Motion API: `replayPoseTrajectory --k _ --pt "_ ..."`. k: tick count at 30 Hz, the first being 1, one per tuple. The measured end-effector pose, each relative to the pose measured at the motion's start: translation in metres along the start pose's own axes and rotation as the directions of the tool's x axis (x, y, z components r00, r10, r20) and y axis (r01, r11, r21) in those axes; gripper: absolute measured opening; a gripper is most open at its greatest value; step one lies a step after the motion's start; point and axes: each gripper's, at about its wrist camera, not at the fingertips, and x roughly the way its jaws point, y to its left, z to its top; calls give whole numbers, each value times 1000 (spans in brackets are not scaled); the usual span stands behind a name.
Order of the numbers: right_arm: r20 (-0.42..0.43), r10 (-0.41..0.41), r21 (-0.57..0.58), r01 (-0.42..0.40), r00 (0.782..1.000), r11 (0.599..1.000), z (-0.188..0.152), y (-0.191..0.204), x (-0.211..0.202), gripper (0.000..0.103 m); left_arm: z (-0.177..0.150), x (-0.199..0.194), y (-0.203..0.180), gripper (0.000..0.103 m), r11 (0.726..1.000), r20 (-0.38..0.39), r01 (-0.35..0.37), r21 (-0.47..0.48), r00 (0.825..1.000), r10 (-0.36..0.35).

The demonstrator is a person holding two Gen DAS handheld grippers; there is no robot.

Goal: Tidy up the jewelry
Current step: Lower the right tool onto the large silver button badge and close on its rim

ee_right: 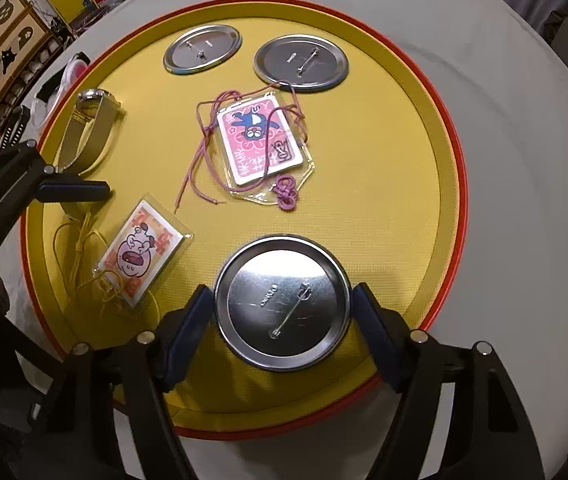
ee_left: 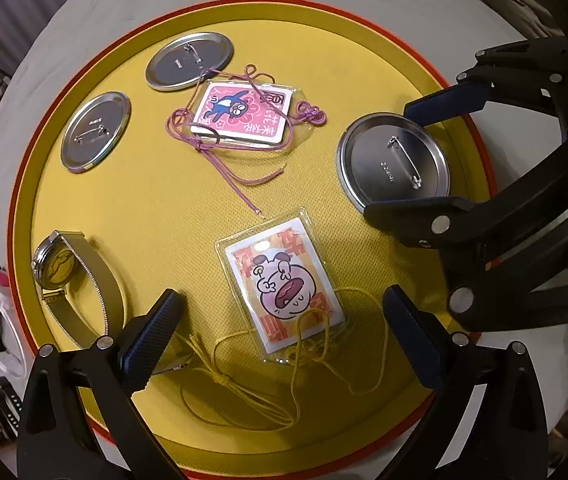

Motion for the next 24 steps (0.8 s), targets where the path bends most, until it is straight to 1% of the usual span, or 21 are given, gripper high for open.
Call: replayPoseTrajectory --k 3,4,6,7,8,9,13,19,20,24 --pt "8 9 7 -10 1000 1000 1 -3 -2 65 0 0 -1 97 1000 2 -1 1 1000 1" --pt "13 11 13 -11 1000 1000 0 -5 -4 51 0 0 -1 97 1000 4 -1 0 1000 1" --pt "21 -23 13 23 1000 1000 -3 -8 -8 39 0 -1 -2 96 1000 12 0 -1 1000 0" --pt "21 0 27 -1 1000 1000 -4 -12 -9 34 0 -2 -3 93 1000 16 -1 -1 1000 1" --pt "22 -1 28 0 1000 1000 -5 -14 -10 31 -1 -4 -4 90 1000 23 -1 1 1000 1" --pt "22 -1 30 0 1000 1000 -6 -16 -10 31 0 -5 -5 88 1000 25 0 0 1000 0" --pt "26 5 33 -6 1000 999 -8 -19 -11 30 1 -8 -8 85 1000 28 0 5 1000 0" --pt "24 9 33 -9 1000 999 -8 -14 -13 31 4 -9 -10 85 1000 23 7 5 1000 -7" --pt "25 14 34 -15 1000 999 0 -9 -11 31 4 -9 -11 85 1000 23 9 5 1000 -9" --pt "34 15 16 -15 999 1000 1 -6 -15 30 5 -10 -8 86 1000 27 10 4 1000 -10"
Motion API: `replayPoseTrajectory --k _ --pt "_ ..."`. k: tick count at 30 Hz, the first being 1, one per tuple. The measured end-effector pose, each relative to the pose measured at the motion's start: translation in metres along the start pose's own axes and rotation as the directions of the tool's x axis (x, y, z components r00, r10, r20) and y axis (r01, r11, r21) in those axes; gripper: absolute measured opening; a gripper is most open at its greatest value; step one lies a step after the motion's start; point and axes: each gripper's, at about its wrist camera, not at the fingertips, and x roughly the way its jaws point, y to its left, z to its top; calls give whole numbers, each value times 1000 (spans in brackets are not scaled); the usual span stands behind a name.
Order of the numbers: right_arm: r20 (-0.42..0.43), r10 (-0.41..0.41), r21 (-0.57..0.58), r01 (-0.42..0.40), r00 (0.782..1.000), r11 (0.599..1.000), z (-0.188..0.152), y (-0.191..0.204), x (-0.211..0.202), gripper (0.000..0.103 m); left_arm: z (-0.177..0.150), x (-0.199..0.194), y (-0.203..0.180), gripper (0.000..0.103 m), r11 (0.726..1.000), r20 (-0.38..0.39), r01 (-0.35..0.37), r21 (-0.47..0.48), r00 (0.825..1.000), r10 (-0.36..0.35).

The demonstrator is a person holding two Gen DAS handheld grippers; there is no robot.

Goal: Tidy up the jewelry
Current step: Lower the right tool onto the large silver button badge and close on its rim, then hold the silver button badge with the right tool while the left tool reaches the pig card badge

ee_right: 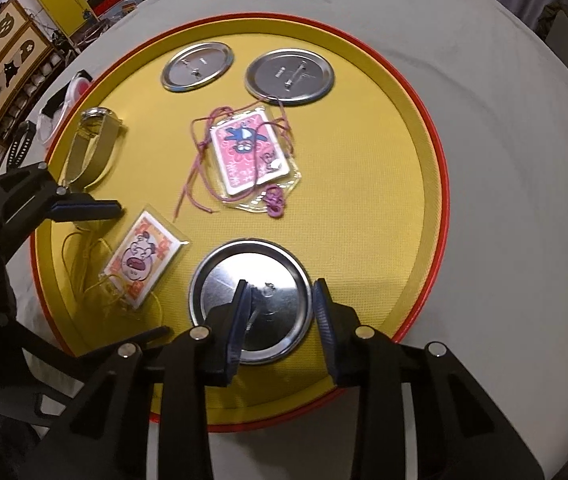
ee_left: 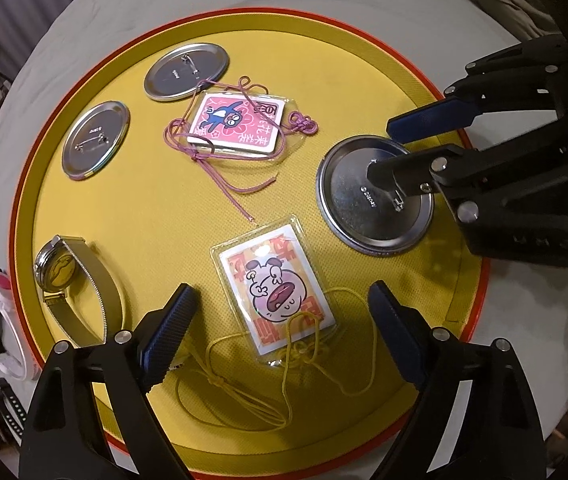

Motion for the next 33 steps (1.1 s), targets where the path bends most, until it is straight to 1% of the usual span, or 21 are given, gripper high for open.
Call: replayPoseTrajectory --k 3,6,9,12,14,16,17,19,22,27,30,33 --pt "12 -22 -4 22 1000 1000 3 -1 -5 31 1 2 0 86 1000 -2 1 0 1000 -1" --pt "9 -6 -11 6 1000 1000 4 2 -8 30 0 3 0 86 1000 -3 1 0 1000 -1" --pt "-14 1 -23 -2 1000 1000 2 8 -2 30 0 4 0 86 1000 -3 2 1 1000 -2" --pt "-31 8 -11 -9 999 1000 2 7 2 30 0 5 -1 86 1000 -5 0 -2 1000 0" --pt "-35 19 1 -19 999 1000 0 7 5 27 0 5 -1 86 1000 -4 -1 -2 1000 1" --pt "-34 33 10 -32 999 999 0 5 5 12 -2 5 -2 86 1000 2 -1 -3 1000 1" --pt "-38 60 24 -59 997 998 1 4 5 9 -3 5 -2 86 1000 3 -3 -2 1000 3" --pt "-39 67 29 -66 997 997 1 4 5 5 -5 4 -1 85 1000 6 -2 -3 1000 2" --pt "-33 64 28 -63 997 998 2 6 4 4 -8 2 0 79 1000 9 -3 -6 1000 3" --pt "-24 47 13 -47 999 999 0 14 4 2 -10 -4 11 56 999 14 -1 -36 1000 1" --pt "-24 48 10 -47 999 999 1 19 4 2 -12 -6 15 50 998 14 14 -55 1000 -14" --pt "-25 49 8 -49 998 999 3 22 6 2 -12 -6 17 49 998 18 17 -61 1000 -16"
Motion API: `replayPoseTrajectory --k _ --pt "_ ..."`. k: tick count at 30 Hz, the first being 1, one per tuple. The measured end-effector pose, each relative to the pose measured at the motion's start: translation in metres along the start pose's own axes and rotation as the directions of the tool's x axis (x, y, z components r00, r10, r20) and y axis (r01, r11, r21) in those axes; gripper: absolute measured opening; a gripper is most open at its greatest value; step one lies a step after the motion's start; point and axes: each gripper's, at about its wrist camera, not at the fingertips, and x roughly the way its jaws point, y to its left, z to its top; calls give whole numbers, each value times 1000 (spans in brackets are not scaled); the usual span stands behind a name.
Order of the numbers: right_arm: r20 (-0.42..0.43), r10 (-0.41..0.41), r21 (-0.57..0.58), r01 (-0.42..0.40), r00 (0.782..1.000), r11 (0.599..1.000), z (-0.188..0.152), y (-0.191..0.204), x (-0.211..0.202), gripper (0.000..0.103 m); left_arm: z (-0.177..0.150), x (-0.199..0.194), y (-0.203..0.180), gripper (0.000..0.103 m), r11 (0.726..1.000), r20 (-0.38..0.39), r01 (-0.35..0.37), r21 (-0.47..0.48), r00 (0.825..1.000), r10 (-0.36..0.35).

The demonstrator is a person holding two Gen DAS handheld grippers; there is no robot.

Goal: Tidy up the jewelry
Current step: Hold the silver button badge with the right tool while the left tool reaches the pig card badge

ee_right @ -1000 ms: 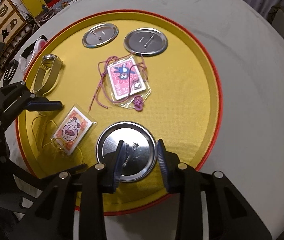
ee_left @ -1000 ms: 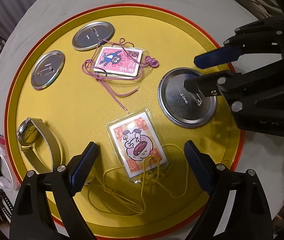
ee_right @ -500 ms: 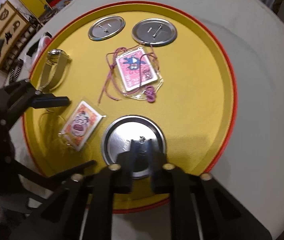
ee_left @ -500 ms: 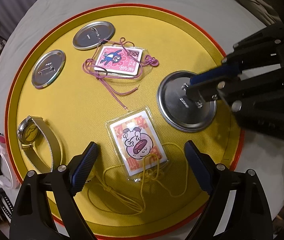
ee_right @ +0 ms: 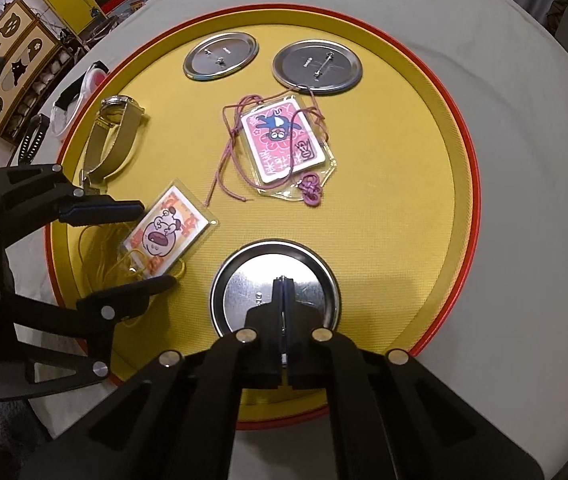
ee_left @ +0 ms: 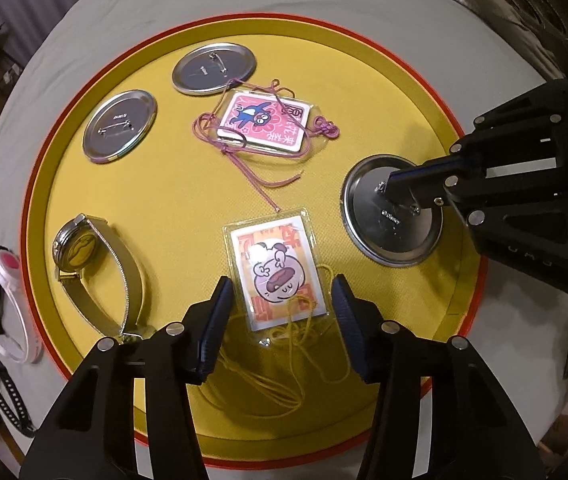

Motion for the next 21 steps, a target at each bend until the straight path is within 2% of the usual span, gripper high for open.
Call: replayPoseTrajectory --k 4,5,6,9,19,20,21 --pt "5 1 -3 -1 1000 1000 -3 -4 -2 2 2 0 -1 44 1000 11 11 -8 1000 -11" --pt "7 2 -2 -2 1000 1000 -2 -5 -3 2 2 -2 -1 41 1000 17 20 -15 1000 -20" --pt "8 2 -1 -2 1000 1000 -4 -7 -4 2 4 -2 0 33 1000 21 22 -20 1000 -22" --pt "8 2 2 -2 1000 1000 -7 -12 -6 2 5 -3 0 30 999 18 26 -21 1000 -25" --pt "11 4 2 -4 1000 1000 -6 -10 -5 2 9 -1 -7 30 1000 19 6 -15 1000 -6" --pt "11 4 2 -4 1000 1000 -6 -10 -5 2 11 -3 -9 33 1000 17 -1 -14 1000 1" --pt "12 6 4 -6 1000 1000 -5 -11 -5 2 12 -2 -11 47 1000 12 0 -13 1000 0"
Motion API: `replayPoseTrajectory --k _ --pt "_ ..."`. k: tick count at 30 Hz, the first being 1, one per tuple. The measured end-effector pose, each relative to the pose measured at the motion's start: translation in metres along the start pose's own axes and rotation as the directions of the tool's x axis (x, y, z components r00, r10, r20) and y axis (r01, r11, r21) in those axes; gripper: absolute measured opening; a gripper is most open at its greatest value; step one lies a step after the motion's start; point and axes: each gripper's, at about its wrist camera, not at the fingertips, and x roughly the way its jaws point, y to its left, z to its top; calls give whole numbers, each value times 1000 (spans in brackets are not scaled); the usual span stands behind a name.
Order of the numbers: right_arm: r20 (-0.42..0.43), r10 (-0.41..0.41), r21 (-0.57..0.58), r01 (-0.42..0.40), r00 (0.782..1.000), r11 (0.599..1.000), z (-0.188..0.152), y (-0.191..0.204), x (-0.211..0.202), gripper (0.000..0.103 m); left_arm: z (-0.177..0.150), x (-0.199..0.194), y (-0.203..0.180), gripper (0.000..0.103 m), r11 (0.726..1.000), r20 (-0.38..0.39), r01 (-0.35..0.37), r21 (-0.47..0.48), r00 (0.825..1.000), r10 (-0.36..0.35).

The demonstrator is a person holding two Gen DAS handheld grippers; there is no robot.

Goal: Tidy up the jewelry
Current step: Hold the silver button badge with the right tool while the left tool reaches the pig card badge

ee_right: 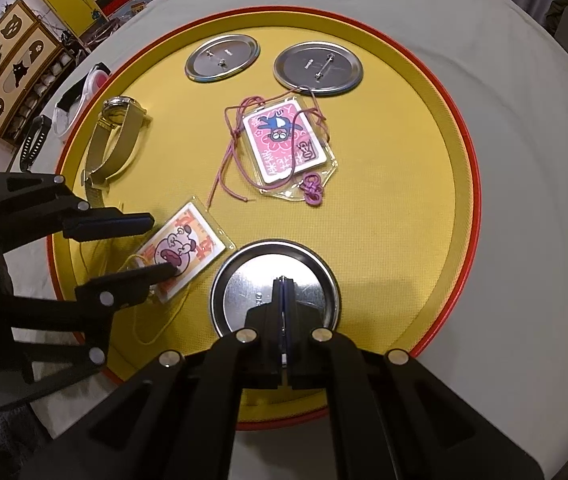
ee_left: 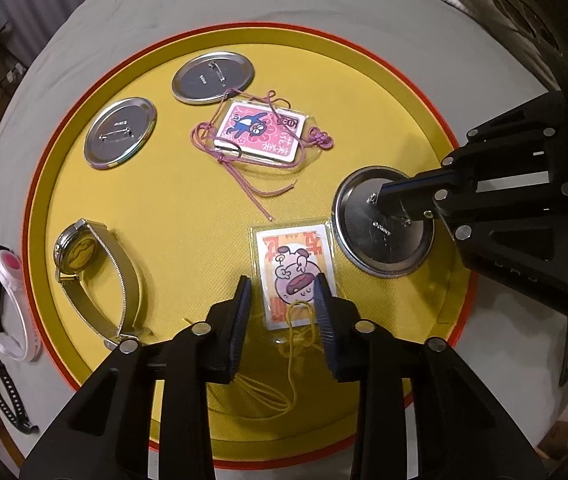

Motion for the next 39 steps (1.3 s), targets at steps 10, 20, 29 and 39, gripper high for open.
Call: replayPoseTrajectory --k 10,20,29,39 --pt "7 3 10 -3 1000 1000 -1 -6 0 2 3 11 -19 72 999 2 -35 25 999 35" --pt "16 -3 16 3 1000 1000 -1 -3 0 2 10 7 -7 48 999 20 -43 -2 999 43" --pt "27 -7 16 7 1000 1000 2 0 -1 2 -10 -9 -11 48 999 40 -42 -15 998 42" --pt "47 -9 13 9 999 1000 6 5 -8 2 -10 -29 1 48 999 80 -35 -36 996 38"
